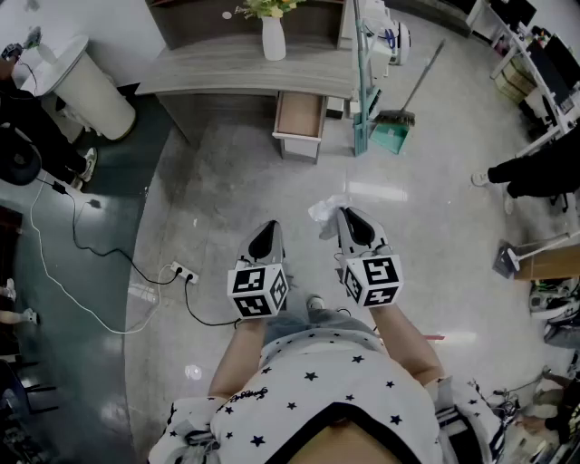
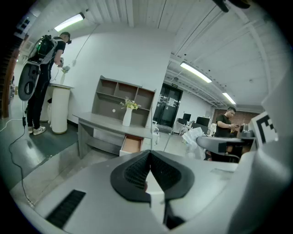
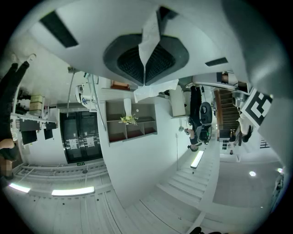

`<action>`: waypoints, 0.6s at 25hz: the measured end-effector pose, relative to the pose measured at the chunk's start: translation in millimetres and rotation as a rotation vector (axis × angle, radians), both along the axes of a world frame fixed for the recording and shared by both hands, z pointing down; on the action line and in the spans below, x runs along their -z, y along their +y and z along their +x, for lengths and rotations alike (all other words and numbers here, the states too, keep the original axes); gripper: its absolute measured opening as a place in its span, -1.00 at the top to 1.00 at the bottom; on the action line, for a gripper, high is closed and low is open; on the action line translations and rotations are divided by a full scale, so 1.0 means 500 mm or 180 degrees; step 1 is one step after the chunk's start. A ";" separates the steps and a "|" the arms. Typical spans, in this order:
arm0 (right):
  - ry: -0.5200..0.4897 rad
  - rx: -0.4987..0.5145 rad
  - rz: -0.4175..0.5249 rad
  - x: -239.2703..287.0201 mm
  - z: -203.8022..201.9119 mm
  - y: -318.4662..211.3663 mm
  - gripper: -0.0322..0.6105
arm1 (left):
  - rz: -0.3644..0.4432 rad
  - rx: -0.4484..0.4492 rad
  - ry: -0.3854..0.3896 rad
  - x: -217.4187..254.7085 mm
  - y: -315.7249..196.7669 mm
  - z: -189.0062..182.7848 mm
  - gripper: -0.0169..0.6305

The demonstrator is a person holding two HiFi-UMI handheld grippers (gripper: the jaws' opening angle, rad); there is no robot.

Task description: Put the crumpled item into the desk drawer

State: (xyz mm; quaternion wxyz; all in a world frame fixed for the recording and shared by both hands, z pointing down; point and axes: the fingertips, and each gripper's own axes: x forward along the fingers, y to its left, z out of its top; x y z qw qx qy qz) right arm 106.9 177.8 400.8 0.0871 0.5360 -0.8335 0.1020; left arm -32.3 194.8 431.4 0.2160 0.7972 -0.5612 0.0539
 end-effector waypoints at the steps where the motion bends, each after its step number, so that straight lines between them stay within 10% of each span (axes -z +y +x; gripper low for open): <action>1: -0.0004 0.0006 0.0008 0.002 0.003 0.023 0.89 | -0.0009 -0.0016 -0.0002 0.001 0.026 0.004 0.91; 15: -0.0012 0.0163 0.0145 0.025 0.013 0.117 0.89 | 0.0141 0.0020 -0.0074 0.043 0.112 0.018 0.91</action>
